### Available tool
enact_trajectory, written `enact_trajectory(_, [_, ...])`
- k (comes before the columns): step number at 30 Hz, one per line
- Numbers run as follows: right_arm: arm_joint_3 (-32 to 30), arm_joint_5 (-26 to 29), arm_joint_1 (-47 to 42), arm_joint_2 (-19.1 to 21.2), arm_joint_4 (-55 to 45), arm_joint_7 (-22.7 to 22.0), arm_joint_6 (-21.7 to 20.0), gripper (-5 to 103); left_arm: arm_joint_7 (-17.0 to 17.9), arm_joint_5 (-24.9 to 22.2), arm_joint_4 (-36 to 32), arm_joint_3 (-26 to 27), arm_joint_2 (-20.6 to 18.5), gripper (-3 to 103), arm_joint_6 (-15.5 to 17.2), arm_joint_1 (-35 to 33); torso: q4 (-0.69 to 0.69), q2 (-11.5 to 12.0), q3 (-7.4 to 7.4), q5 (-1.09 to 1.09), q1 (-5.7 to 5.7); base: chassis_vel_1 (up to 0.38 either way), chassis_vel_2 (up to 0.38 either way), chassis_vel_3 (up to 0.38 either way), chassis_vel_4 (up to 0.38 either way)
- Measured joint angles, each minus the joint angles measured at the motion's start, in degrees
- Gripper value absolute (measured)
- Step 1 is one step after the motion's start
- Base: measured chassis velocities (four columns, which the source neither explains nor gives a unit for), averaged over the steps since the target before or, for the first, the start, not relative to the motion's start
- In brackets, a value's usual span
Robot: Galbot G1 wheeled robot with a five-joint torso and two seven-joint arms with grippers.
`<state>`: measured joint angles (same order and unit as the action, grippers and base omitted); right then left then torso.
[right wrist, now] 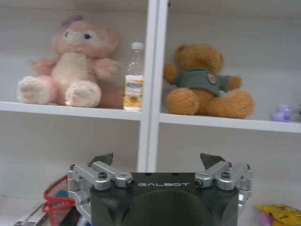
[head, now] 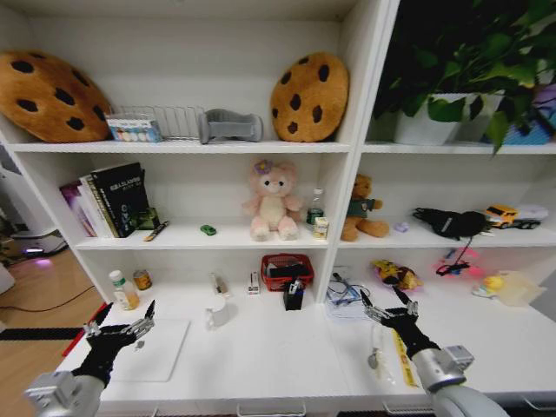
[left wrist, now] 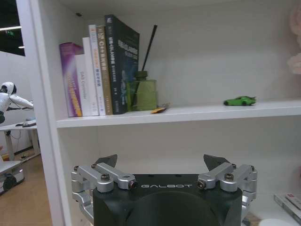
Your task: Organize the objects on the table.
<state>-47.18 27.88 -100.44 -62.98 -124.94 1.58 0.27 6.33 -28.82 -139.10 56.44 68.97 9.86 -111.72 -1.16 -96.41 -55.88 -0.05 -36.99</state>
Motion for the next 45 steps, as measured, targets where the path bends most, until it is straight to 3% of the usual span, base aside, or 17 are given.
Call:
enact_trajectory(2, [0.0,0.0,0.0,0.0,0.0,0.0,0.0,100,0.0,0.0,0.0,0.0,0.0,100,0.0,0.0,0.03,0.0,-0.01,0.06,0.0,0.263,0.319,-0.272,-0.32])
enact_trajectory(6, [0.0,0.0,0.0,0.0,0.0,0.0,0.0,100,0.0,0.0,0.0,0.0,0.0,100,0.0,0.0,-0.03,0.0,0.0,0.03,0.01,0.202,0.244,-0.174,-0.248])
enact_trajectory(9, [0.0,0.0,0.0,0.0,0.0,0.0,0.0,100,0.0,0.0,0.0,0.0,0.0,100,0.0,0.0,0.06,0.0,0.0,0.04,0.0,0.137,0.065,-0.064,-0.13])
enact_trajectory(16, [0.0,0.0,0.0,0.0,0.0,0.0,0.0,100,0.0,0.0,0.0,0.0,0.0,100,0.0,0.0,-0.02,0.0,-0.02,0.08,-0.01,-0.012,0.071,0.004,-0.045])
enact_trajectory(45, [0.0,0.0,0.0,0.0,0.0,0.0,0.0,100,0.0,0.0,0.0,0.0,0.0,100,0.0,0.0,0.01,0.0,-0.02,0.06,-0.02,0.052,0.061,-0.049,-0.058])
